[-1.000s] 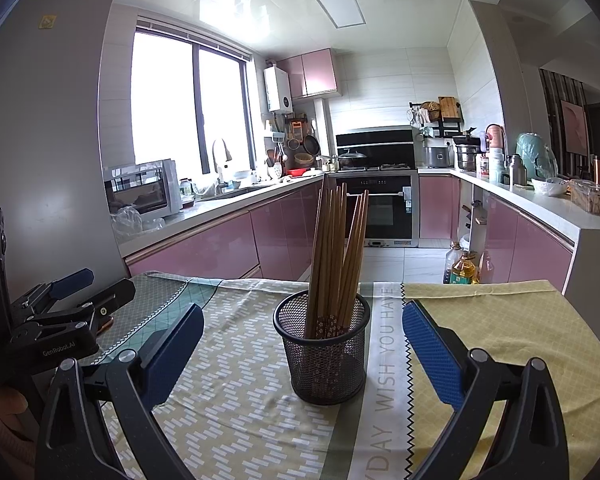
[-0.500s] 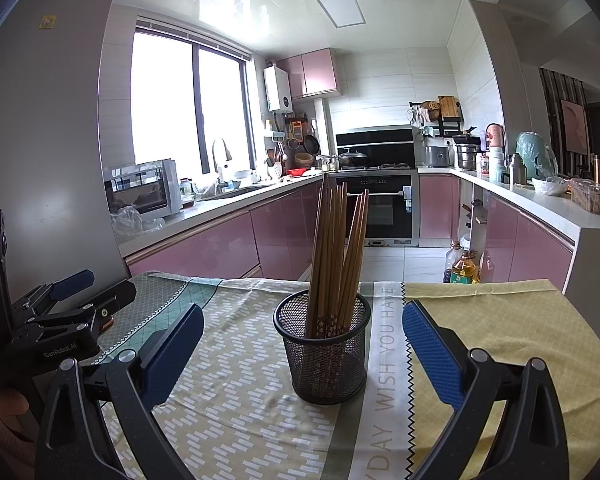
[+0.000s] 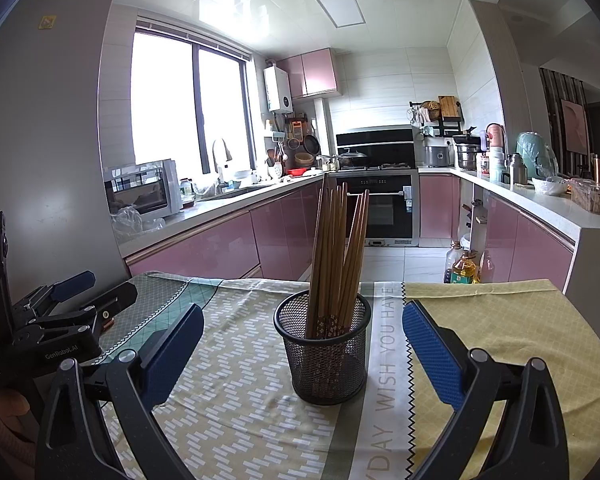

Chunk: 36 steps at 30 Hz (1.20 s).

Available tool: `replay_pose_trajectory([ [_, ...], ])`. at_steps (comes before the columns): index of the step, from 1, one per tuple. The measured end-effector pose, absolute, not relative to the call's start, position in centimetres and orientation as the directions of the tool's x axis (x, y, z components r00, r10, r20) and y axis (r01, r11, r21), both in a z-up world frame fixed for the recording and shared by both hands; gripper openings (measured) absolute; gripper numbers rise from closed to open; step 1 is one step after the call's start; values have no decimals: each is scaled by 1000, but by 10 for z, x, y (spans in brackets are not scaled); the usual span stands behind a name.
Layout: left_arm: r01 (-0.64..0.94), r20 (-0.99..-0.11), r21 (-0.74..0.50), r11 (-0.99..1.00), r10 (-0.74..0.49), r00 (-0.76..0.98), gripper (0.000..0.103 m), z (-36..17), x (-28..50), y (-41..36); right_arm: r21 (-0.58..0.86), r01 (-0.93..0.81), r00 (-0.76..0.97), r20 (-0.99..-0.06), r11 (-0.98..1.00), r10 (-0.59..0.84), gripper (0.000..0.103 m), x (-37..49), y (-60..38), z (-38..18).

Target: Organize utensils

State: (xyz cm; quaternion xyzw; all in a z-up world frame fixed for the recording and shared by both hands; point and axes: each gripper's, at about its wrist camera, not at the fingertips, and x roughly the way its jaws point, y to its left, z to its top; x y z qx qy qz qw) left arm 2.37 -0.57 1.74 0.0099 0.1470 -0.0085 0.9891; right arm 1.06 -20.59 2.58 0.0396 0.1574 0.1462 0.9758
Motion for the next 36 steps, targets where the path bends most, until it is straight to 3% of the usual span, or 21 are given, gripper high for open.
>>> replay_pose_trajectory([
  [36, 21, -298, 16, 1000, -15, 955, 97, 13, 24, -7, 130, -272, 906, -298, 953, 299, 96, 11, -205, 25],
])
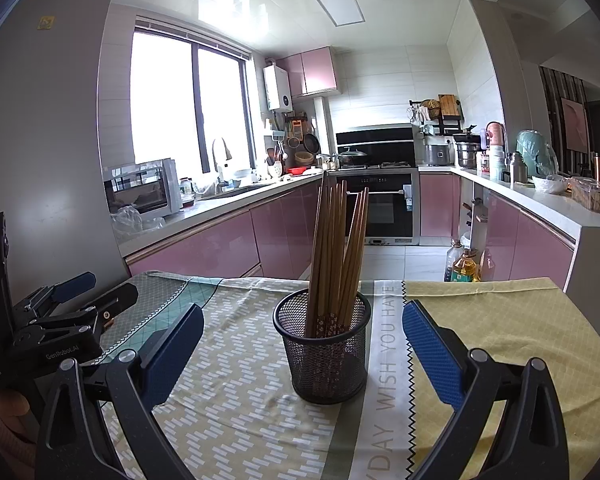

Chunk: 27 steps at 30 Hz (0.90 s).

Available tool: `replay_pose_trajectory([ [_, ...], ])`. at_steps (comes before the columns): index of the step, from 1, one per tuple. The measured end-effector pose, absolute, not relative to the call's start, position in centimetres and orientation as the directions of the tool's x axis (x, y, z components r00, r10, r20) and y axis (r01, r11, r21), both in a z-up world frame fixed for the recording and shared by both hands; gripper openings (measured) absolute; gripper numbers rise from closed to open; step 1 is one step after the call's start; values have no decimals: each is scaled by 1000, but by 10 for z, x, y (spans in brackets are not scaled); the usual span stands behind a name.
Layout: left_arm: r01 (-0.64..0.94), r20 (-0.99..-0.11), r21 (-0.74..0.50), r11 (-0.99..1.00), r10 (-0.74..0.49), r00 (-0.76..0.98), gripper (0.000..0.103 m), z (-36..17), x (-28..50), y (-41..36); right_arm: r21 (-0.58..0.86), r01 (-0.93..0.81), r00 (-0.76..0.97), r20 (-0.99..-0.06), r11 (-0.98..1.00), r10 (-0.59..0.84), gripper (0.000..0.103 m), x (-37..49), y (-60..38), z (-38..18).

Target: Organize utensils

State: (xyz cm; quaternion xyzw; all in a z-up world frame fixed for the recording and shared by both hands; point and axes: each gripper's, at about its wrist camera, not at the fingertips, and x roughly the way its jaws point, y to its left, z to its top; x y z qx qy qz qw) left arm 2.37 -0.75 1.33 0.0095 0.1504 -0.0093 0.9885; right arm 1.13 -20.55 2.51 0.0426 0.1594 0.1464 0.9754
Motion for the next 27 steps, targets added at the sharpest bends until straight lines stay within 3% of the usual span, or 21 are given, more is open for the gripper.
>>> replay_pose_trajectory([
  [27, 23, -298, 16, 1000, -17, 954, 97, 12, 23, -8, 134, -271, 906, -300, 953, 299, 96, 11, -206, 22],
])
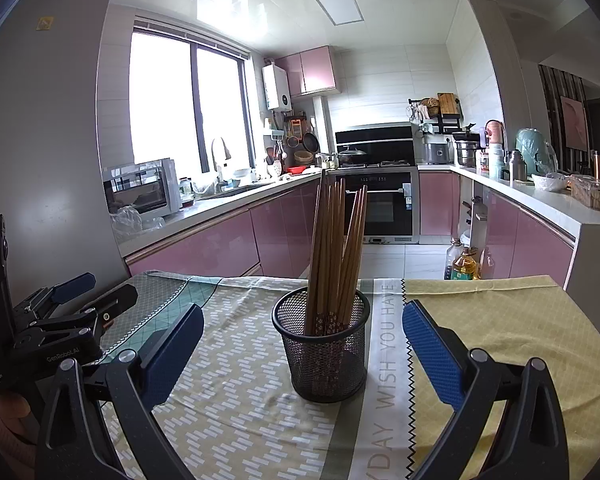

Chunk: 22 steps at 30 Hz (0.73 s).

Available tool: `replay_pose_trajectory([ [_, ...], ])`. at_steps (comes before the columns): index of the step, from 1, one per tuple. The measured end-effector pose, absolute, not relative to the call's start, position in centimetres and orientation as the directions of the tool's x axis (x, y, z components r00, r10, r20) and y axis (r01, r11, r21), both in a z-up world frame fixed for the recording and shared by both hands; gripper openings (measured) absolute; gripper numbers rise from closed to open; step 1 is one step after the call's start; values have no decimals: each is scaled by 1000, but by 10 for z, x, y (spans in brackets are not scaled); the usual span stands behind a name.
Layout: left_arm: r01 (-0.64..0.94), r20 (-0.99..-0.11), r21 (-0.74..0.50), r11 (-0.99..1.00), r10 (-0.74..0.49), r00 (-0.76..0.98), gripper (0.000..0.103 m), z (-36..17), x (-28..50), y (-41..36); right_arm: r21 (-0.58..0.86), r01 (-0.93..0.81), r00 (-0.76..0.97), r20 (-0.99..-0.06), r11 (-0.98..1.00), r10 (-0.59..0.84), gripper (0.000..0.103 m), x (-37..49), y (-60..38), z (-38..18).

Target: Organize utensils

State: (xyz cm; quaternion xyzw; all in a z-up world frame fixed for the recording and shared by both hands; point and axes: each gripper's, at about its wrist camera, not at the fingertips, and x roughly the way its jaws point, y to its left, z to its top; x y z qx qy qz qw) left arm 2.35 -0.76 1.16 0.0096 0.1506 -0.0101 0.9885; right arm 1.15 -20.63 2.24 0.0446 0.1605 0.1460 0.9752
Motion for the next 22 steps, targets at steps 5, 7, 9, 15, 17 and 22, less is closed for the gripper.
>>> replay_pose_trajectory([
  [5, 20, -297, 16, 1000, -15, 955, 97, 11, 24, -7, 134, -272, 905, -300, 953, 300, 96, 11, -207, 22],
  [7, 18, -297, 18, 1000, -11, 955, 97, 11, 24, -7, 133, -269, 906, -302, 954, 298, 96, 12, -206, 22],
  [9, 14, -294, 23, 1000, -7, 956, 97, 9, 23, -7, 135, -269, 905, -303, 954, 298, 96, 12, -206, 21],
  [15, 4, -316, 25, 1000, 4, 949, 97, 7, 28, -5, 128, -265, 902, -316, 956, 293, 96, 13, -209, 18],
  [17, 16, -352, 15, 1000, -10, 936, 97, 3, 34, -4, 125, -254, 900, -332, 959, 281, 96, 15, -214, 16],
  [22, 11, -434, 24, 1000, 0, 901, 97, -14, 51, 3, 76, -106, 855, -503, 991, 130, 96, 41, -257, -11],
])
